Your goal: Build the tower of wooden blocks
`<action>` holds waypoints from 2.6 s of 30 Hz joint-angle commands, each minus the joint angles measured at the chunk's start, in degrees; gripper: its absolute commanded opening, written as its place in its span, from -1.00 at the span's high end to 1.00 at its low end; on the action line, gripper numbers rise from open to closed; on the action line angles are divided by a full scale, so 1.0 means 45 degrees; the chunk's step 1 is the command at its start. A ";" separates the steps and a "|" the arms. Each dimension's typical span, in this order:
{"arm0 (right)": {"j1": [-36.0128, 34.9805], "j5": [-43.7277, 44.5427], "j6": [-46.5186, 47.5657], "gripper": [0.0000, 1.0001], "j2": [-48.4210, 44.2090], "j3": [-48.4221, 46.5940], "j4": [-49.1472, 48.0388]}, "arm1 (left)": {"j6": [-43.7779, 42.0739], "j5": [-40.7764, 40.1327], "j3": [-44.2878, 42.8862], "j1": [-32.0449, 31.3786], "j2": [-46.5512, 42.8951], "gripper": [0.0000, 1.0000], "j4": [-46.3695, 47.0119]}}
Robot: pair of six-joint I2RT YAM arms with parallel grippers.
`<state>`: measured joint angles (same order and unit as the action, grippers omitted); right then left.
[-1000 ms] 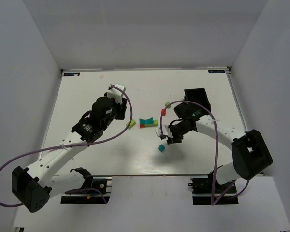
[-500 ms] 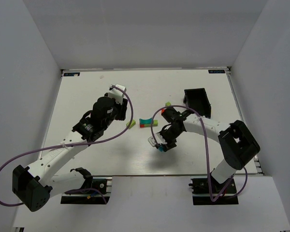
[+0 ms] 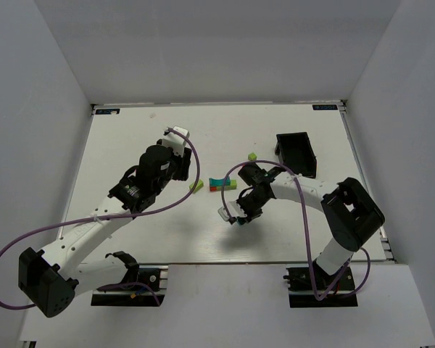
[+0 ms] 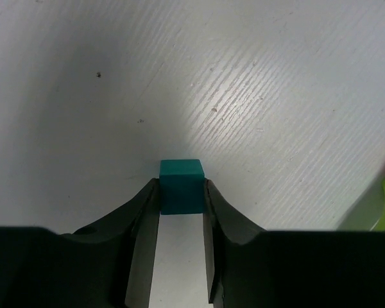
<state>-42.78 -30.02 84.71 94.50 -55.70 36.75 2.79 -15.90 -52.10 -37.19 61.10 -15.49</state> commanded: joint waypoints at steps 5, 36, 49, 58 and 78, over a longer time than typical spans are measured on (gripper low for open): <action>0.0035 0.0420 -0.0893 0.93 -0.0353 -0.0432 -0.0121 | 0.0025 0.0018 -0.0044 0.0081 -0.0121 -0.22 -0.0055; 0.1793 0.2004 -0.6499 0.96 0.1988 -0.5024 -0.0921 | 0.0025 -0.0099 -0.0044 0.0081 -0.0238 -0.22 -0.0055; 0.1793 0.1945 -0.6246 0.90 0.2516 -0.5297 -0.1175 | 0.0025 -0.0099 -0.0044 0.0081 -0.0238 -0.22 -0.0055; 0.1754 0.1944 -0.6207 0.90 0.2750 -0.5415 -0.1272 | 0.0025 -0.0099 -0.0044 0.0081 -0.0121 -0.22 -0.0055; 0.1735 0.1964 -0.6206 0.85 0.2926 -0.5395 -0.1722 | 0.0025 -0.0099 -0.0044 0.0081 -0.0121 -0.22 -0.0055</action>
<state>-34.89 -20.08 56.38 107.26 -78.06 30.44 2.79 -15.90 -52.10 -37.19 61.10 -15.49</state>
